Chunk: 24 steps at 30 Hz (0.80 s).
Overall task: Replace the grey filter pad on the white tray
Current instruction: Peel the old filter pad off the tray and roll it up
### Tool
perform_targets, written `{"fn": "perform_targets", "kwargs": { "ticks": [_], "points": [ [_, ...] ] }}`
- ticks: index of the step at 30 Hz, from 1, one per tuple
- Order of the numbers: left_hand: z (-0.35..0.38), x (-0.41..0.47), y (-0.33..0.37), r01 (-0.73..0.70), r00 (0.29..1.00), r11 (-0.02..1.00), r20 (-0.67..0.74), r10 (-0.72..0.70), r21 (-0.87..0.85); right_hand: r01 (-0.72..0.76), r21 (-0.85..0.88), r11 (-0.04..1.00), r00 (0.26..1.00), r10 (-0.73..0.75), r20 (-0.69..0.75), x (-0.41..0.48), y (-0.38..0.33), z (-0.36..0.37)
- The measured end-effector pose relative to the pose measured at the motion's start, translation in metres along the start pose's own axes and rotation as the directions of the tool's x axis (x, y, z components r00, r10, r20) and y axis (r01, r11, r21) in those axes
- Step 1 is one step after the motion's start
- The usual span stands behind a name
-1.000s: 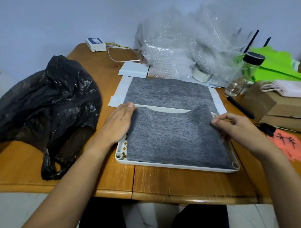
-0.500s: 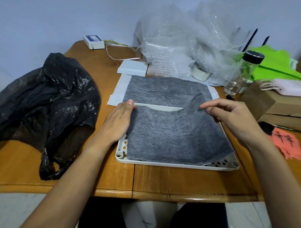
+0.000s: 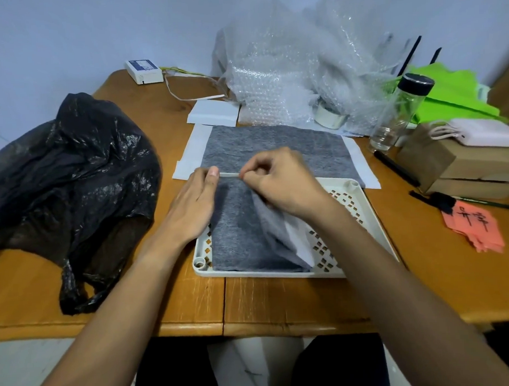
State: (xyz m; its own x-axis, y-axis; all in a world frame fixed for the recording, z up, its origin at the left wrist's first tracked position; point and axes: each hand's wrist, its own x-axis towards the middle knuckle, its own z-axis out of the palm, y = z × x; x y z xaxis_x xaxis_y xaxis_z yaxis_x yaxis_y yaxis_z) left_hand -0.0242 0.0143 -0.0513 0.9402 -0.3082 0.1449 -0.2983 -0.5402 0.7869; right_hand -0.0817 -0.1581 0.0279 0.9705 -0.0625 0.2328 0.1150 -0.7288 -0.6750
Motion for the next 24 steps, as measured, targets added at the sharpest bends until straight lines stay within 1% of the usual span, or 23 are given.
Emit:
{"fn": "perform_targets", "kwargs": {
  "ticks": [2,4,8,12,14,18,21,23,24],
  "points": [
    [-0.001,0.0,0.0,0.008,1.0,1.0,-0.004,-0.008,-0.011,0.042,-0.083,0.996,0.999,-0.04,0.033,0.002,-0.005,0.016],
    [-0.002,0.0,0.001,0.011,1.0,1.0,-0.004,-0.011,-0.026,0.071,-0.129,0.989,0.996,-0.063,0.068,0.003,-0.008,0.031],
    [-0.003,0.001,0.002,0.017,1.0,0.998,-0.008,-0.017,-0.053,0.081,-0.241,0.967,0.989,-0.048,0.139,0.003,-0.008,0.054],
    [-0.004,0.002,0.002,0.034,0.998,0.995,-0.045,-0.039,-0.091,0.114,-0.291,0.95,0.978,-0.056,0.203,-0.001,-0.006,0.063],
    [-0.004,0.002,0.003,0.042,0.997,0.993,-0.058,-0.048,-0.114,0.14,-0.311,0.94,0.975,-0.076,0.21,-0.002,-0.005,0.065],
    [-0.003,0.003,0.003,0.047,0.996,0.994,-0.075,-0.055,-0.096,0.202,-0.324,0.924,0.961,-0.123,0.246,-0.004,-0.006,0.068],
    [-0.003,0.006,0.0,0.06,0.991,0.993,-0.112,-0.072,-0.106,0.212,-0.29,0.933,0.945,-0.12,0.305,-0.009,-0.002,0.059],
    [-0.003,0.007,-0.002,0.012,0.99,0.996,-0.137,-0.023,-0.086,0.184,-0.226,0.957,0.941,-0.105,0.321,-0.012,0.005,0.046],
    [-0.003,0.007,-0.003,-0.027,0.99,0.998,-0.139,0.019,-0.056,0.167,-0.201,0.965,0.948,-0.101,0.303,-0.013,0.01,0.04]
  ]
}}
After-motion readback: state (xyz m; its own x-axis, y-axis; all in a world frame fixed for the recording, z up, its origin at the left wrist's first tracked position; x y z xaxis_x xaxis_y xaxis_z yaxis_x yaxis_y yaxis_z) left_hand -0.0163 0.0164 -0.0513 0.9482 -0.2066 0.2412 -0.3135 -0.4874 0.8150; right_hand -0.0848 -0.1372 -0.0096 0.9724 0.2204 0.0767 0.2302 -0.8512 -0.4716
